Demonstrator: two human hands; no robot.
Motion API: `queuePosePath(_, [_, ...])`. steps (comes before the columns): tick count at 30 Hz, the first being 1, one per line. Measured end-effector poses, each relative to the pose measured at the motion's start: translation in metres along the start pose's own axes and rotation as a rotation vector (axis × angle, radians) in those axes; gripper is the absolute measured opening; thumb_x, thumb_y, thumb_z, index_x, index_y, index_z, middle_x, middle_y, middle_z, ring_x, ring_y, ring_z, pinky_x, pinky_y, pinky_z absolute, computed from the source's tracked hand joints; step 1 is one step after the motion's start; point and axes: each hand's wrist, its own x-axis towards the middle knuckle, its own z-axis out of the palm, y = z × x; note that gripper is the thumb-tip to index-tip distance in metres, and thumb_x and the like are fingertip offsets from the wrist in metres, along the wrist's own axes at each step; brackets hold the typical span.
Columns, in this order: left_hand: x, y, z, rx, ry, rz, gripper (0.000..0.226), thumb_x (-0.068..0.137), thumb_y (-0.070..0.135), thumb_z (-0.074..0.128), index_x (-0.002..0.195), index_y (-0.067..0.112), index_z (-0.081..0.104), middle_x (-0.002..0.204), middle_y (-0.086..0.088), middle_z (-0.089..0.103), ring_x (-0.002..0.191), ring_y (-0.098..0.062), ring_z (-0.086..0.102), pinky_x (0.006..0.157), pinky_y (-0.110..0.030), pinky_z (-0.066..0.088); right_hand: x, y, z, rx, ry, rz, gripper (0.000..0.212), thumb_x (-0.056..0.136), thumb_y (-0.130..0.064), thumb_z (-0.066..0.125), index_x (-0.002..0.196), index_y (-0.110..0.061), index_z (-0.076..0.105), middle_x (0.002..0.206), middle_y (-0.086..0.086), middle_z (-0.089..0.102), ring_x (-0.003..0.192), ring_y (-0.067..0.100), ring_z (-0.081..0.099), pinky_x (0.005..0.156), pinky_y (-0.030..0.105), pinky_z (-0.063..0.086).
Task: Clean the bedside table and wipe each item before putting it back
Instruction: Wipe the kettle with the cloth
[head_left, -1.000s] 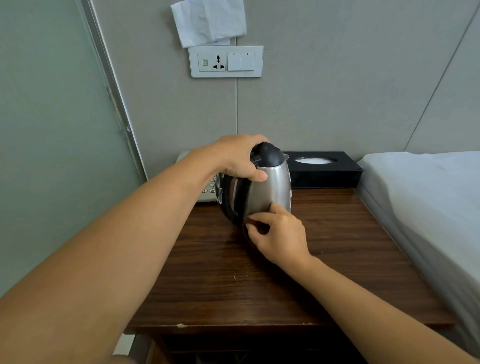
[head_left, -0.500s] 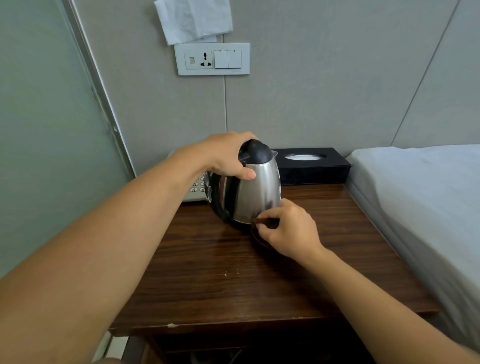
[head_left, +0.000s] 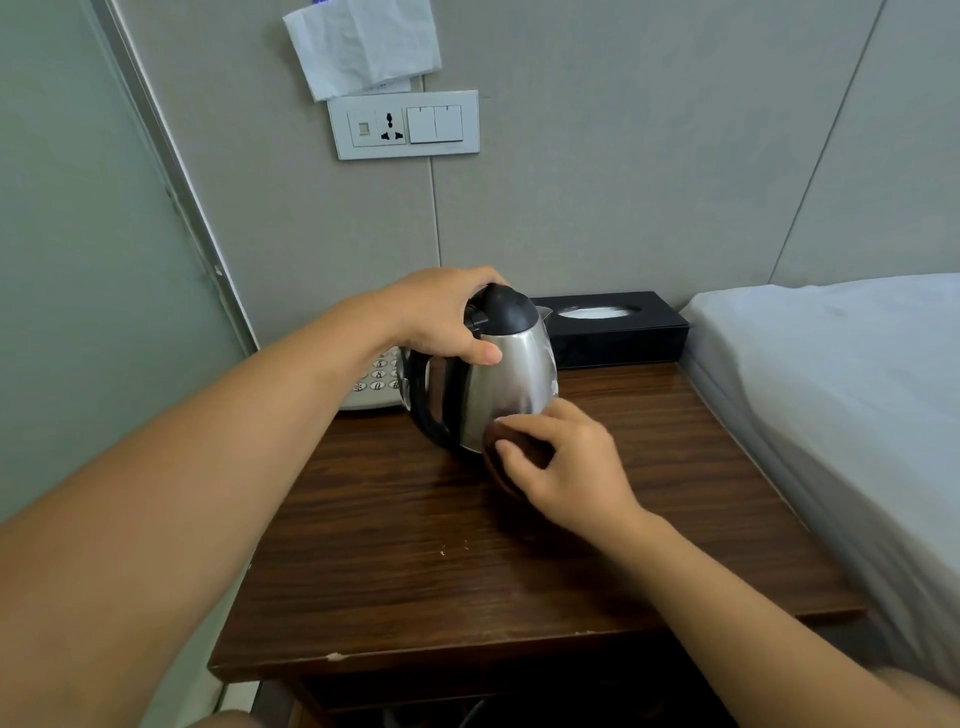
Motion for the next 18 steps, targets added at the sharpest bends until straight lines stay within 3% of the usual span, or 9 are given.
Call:
queuePosePath(5, [-0.002, 0.001, 0.0, -0.012, -0.002, 0.0, 0.078, 0.076, 0.04, 0.088, 0.143, 0.03, 0.049, 0.128, 0.01, 0.064, 0.11, -0.016, 0.06, 0.095, -0.034, 0.048, 0.0, -0.013, 0.034, -0.21, -0.074, -0.076, 0.026, 0.095, -0.041, 0.067, 0.119, -0.035, 0.075, 0.096, -0.008, 0.053, 0.078, 0.012, 0.058, 0.064, 0.034, 0.057])
queuePosePath(10, [-0.001, 0.0, 0.0, -0.018, -0.004, -0.009, 0.079, 0.075, 0.042, 0.088, 0.144, 0.031, 0.049, 0.129, 0.009, 0.064, 0.113, -0.018, 0.061, 0.099, -0.039, 0.05, 0.004, -0.012, 0.02, -0.316, -0.177, 0.042, 0.025, 0.097, -0.044, 0.062, 0.117, -0.039, 0.074, 0.099, -0.01, 0.056, 0.092, 0.018, 0.064, 0.072, 0.035, 0.056])
queuePosePath(14, [0.002, 0.0, 0.0, -0.021, -0.018, -0.002, 0.08, 0.074, 0.044, 0.088, 0.143, 0.032, 0.049, 0.128, 0.01, 0.063, 0.113, -0.019, 0.062, 0.099, -0.041, 0.051, -0.006, 0.007, -0.004, -0.332, -0.042, 0.184, 0.024, 0.095, -0.044, 0.064, 0.117, -0.04, 0.074, 0.092, -0.01, 0.052, 0.079, 0.015, 0.058, 0.064, 0.028, 0.042])
queuePosePath(18, [0.0, -0.003, -0.007, -0.04, -0.084, 0.003, 0.081, 0.077, 0.037, 0.089, 0.145, 0.036, 0.046, 0.132, 0.011, 0.062, 0.117, -0.018, 0.059, 0.103, -0.042, 0.048, -0.004, 0.034, -0.039, -0.13, 0.138, 0.409, 0.029, 0.094, -0.042, 0.068, 0.121, -0.033, 0.075, 0.098, -0.011, 0.06, 0.092, 0.013, 0.062, 0.087, 0.035, 0.052])
